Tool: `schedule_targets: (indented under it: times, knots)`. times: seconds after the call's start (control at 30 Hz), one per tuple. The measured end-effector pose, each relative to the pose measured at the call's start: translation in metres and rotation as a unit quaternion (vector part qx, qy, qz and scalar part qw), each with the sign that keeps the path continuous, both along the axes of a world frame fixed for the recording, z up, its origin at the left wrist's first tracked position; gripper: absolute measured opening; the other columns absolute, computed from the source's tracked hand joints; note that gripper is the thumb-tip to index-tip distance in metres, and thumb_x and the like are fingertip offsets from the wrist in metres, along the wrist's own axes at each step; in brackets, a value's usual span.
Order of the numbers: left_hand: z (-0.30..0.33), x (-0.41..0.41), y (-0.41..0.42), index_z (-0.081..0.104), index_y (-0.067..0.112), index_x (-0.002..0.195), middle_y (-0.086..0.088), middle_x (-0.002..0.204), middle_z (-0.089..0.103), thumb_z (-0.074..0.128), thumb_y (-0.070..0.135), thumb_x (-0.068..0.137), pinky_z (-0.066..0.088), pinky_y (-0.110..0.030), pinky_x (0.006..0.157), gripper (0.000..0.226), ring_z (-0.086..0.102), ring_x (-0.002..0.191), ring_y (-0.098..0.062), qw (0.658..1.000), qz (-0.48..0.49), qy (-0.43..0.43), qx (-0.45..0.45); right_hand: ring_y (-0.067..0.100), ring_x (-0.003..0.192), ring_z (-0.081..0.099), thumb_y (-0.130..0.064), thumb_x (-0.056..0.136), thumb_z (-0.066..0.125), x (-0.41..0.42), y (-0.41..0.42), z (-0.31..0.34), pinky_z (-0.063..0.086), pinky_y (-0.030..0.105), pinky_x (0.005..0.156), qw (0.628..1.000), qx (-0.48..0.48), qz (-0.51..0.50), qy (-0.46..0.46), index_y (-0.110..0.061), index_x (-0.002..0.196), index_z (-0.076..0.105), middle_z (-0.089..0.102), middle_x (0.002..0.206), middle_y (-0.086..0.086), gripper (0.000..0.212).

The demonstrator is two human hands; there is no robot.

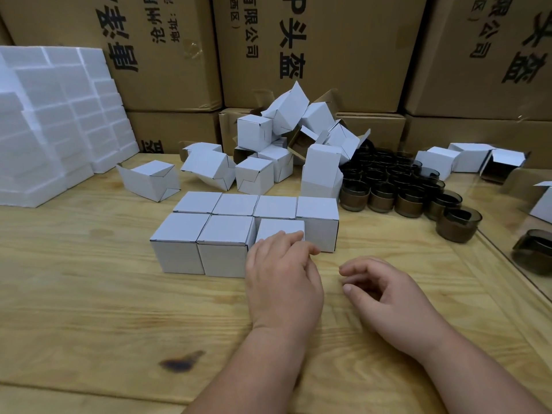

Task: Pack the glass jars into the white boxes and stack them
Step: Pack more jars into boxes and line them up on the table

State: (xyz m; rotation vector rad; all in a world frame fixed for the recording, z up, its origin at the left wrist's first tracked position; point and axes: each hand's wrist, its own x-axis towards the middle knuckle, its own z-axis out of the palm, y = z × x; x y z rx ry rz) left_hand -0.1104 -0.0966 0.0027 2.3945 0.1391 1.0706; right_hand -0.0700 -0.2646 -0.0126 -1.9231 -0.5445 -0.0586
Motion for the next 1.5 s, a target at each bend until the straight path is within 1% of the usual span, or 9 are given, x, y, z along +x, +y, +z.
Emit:
schedule_targets:
  times: [0.4, 0.47, 0.57, 0.7, 0.87, 1.07, 1.27, 1.4, 1.5]
  knots:
    - [-0.003, 0.004, 0.003, 0.077, 0.02, 0.084, -0.001, 0.107, 0.074, 0.077, -0.006, 0.073, 0.049, -0.057, 0.101, 0.027, 0.067, 0.112, -0.031, 0.999, 0.018, -0.042, 0.007, 0.002, 0.094, 0.068, -0.002, 0.088, 0.074, -0.002, 0.0, 0.003, 0.048, 0.011, 0.083, 1.0, -0.005, -0.013, 0.013, -0.028, 0.093, 0.073, 0.071, 0.097, -0.014, 0.027]
    - [-0.002, 0.004, 0.002, 0.077, 0.018, 0.087, -0.002, 0.109, 0.072, 0.072, -0.004, 0.075, 0.046, -0.054, 0.104, 0.026, 0.064, 0.117, -0.033, 0.995, -0.01, -0.092, 0.02, 0.004, 0.093, 0.068, -0.005, 0.089, 0.074, -0.001, -0.001, 0.003, 0.05, 0.013, 0.082, 1.0, -0.009, -0.014, 0.014, -0.029, 0.093, 0.073, 0.07, 0.097, -0.016, 0.025]
    - [-0.003, 0.0, -0.005, 0.073, 0.017, 0.087, 0.002, 0.099, 0.068, 0.065, 0.006, 0.078, 0.048, -0.041, 0.091, 0.016, 0.063, 0.1, -0.025, 0.98, -0.133, -0.147, 0.024, 0.012, 0.085, 0.069, -0.007, 0.09, 0.073, 0.001, -0.002, 0.001, 0.055, 0.024, 0.078, 0.999, 0.009, -0.029, 0.029, -0.026, 0.093, 0.074, 0.073, 0.091, -0.008, 0.02]
    - [-0.008, -0.007, -0.018, 0.067, 0.027, 0.093, 0.01, 0.082, 0.067, 0.055, 0.023, 0.085, 0.052, -0.038, 0.07, 0.015, 0.061, 0.075, -0.011, 0.959, -0.275, 0.05, -0.04, 0.011, 0.079, 0.069, -0.004, 0.092, 0.07, 0.013, -0.004, 0.002, 0.055, 0.023, 0.071, 0.992, 0.087, -0.073, 0.06, -0.018, 0.09, 0.074, 0.075, 0.089, -0.002, 0.015]
    - [-0.008, 0.002, -0.019, 0.061, 0.043, 0.103, 0.013, 0.076, 0.066, 0.049, 0.038, 0.085, 0.053, -0.029, 0.071, 0.022, 0.059, 0.07, -0.006, 0.938, -0.246, 0.224, -0.094, 0.011, 0.062, 0.065, 0.002, 0.097, 0.058, 0.048, -0.003, 0.004, 0.054, 0.027, 0.054, 0.965, 0.18, -0.127, 0.14, -0.008, 0.093, 0.069, 0.076, 0.087, 0.006, 0.015]
    - [-0.007, 0.016, -0.016, 0.063, 0.045, 0.097, 0.006, 0.078, 0.071, 0.053, 0.032, 0.088, 0.053, -0.029, 0.066, 0.018, 0.057, 0.056, -0.008, 0.892, -0.272, 0.257, -0.252, 0.013, 0.058, 0.065, -0.005, 0.098, 0.059, 0.099, 0.003, 0.001, 0.052, 0.023, 0.049, 0.974, 0.132, -0.143, 0.116, -0.013, 0.097, 0.068, 0.075, 0.087, 0.006, 0.012]
    - [-0.011, 0.025, -0.017, 0.063, 0.05, 0.098, 0.018, 0.079, 0.07, 0.049, 0.043, 0.08, 0.055, -0.026, 0.069, 0.023, 0.057, 0.059, -0.002, 0.887, -0.274, 0.281, -0.244, 0.0, 0.053, 0.056, -0.023, 0.094, 0.069, 0.15, 0.028, 0.0, 0.046, 0.014, 0.051, 0.979, 0.087, -0.182, -0.007, -0.028, 0.089, 0.067, 0.07, 0.08, -0.001, 0.007]
    - [-0.006, 0.025, -0.021, 0.061, 0.057, 0.099, 0.035, 0.117, 0.057, 0.05, 0.047, 0.074, 0.056, -0.027, 0.083, 0.03, 0.063, 0.075, 0.001, 0.896, -0.288, 0.268, -0.205, -0.005, 0.069, 0.059, -0.022, 0.093, 0.071, 0.171, 0.042, 0.002, 0.048, 0.009, 0.065, 0.973, 0.108, -0.191, -0.075, -0.034, 0.091, 0.065, 0.067, 0.087, -0.011, 0.014]
    - [-0.005, 0.026, -0.022, 0.057, 0.063, 0.105, 0.041, 0.131, 0.044, 0.059, 0.039, 0.078, 0.053, -0.02, 0.084, 0.036, 0.064, 0.088, 0.002, 0.879, -0.313, 0.261, -0.249, -0.01, 0.072, 0.06, -0.024, 0.097, 0.068, 0.184, 0.045, 0.007, 0.05, 0.011, 0.065, 0.963, 0.157, -0.205, -0.081, -0.03, 0.102, 0.068, 0.068, 0.089, -0.012, 0.008]
